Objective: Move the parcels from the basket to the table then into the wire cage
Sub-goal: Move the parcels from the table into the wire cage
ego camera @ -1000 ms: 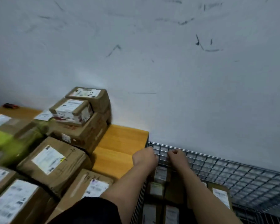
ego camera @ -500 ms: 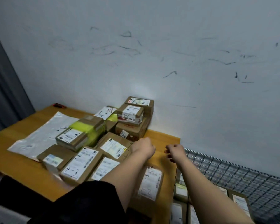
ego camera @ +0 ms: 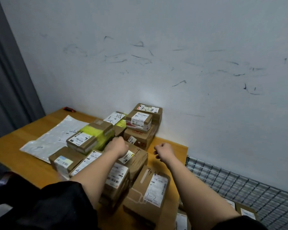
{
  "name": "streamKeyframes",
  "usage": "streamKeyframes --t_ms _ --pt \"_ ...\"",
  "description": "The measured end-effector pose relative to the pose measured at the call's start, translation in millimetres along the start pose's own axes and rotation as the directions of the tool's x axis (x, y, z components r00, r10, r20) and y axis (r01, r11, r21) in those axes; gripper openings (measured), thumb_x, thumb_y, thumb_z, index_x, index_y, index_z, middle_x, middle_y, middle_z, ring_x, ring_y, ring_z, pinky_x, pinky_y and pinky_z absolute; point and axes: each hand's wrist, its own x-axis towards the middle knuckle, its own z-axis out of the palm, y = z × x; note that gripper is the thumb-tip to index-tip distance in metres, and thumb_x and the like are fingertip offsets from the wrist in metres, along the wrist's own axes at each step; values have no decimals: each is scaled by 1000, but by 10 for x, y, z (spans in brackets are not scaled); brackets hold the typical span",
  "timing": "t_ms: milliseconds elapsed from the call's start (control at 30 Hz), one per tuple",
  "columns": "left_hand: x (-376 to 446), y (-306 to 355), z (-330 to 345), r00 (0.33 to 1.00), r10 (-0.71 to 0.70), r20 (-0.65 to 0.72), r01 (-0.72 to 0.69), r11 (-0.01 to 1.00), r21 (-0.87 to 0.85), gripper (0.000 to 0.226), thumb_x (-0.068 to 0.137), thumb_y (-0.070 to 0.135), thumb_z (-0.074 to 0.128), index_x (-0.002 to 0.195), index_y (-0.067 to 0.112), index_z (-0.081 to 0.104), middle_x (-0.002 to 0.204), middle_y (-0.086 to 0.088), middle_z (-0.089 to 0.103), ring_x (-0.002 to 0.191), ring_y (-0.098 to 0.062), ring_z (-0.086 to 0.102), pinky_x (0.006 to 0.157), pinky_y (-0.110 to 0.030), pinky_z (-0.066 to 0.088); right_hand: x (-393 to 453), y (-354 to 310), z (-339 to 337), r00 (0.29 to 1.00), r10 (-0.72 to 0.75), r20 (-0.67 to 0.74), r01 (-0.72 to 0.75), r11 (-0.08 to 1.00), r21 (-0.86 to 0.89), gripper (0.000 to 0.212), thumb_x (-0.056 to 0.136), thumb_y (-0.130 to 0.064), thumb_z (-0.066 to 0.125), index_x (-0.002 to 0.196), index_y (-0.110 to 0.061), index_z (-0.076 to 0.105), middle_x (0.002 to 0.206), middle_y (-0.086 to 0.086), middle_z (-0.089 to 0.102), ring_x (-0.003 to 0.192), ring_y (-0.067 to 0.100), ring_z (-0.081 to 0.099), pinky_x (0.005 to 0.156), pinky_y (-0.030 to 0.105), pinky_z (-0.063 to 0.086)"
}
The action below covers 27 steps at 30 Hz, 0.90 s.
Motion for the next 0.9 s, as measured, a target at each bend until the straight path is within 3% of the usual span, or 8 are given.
streamKeyframes --t_ms 100,167,300,400,600,767,900 --pt "70 -112 -16 998 -37 48 36 999 23 49 94 32 48 136 9 43 140 -14 43 120 -30 52 97 -41 46 87 69 62 1000 -4 -5 4 996 -88 15 89 -25 50 75 -20 49 95 12 69 90 33 65 85 44 52" --pt "153 -193 -22 994 -46 97 42 998 42 49 93 33 48 135 8 43 140 -14 43 119 -31 52 97 -40 46 137 81 118 1000 -2 -10 1 990 -141 15 89 -25 50 75 -20 49 99 11 69 94 33 65 83 41 51" --pt "362 -344 3 988 -48 148 41 998 53 54 93 35 51 139 8 38 142 -15 41 124 -30 48 100 -38 43 286 60 284 1000 26 -8 -27 979 -201 14 90 -24 48 77 -18 48 91 8 64 84 28 59 71 32 43" --pt "583 -450 79 978 -41 205 30 998 57 57 93 36 51 140 8 36 143 -14 41 126 -29 47 102 -37 42 443 86 471 997 76 -2 -75 977 -199 11 92 -26 48 90 -15 49 84 4 53 82 24 49 70 30 37" --pt "1074 -621 225 944 -63 324 48 997 53 64 92 34 53 146 10 27 146 -16 36 128 -30 44 104 -36 41 787 280 992 962 274 20 -271 958 -88 55 91 -41 48 130 -3 45 127 16 56 108 30 56 86 34 45" --pt "1293 -708 447 897 -100 431 73 994 79 62 95 35 52 147 11 30 148 -15 34 127 -27 46 97 -32 42 917 413 1250 899 437 -16 -437 898 -46 67 89 -44 55 141 -6 35 139 17 45 125 35 47 104 47 43" --pt "1370 -756 564 891 -105 443 51 990 133 57 97 38 48 146 12 32 146 -15 37 127 -26 47 98 -30 41 1052 525 1381 884 468 18 -468 884 -11 70 83 -43 58 139 -6 39 139 18 46 124 36 48 104 49 42"
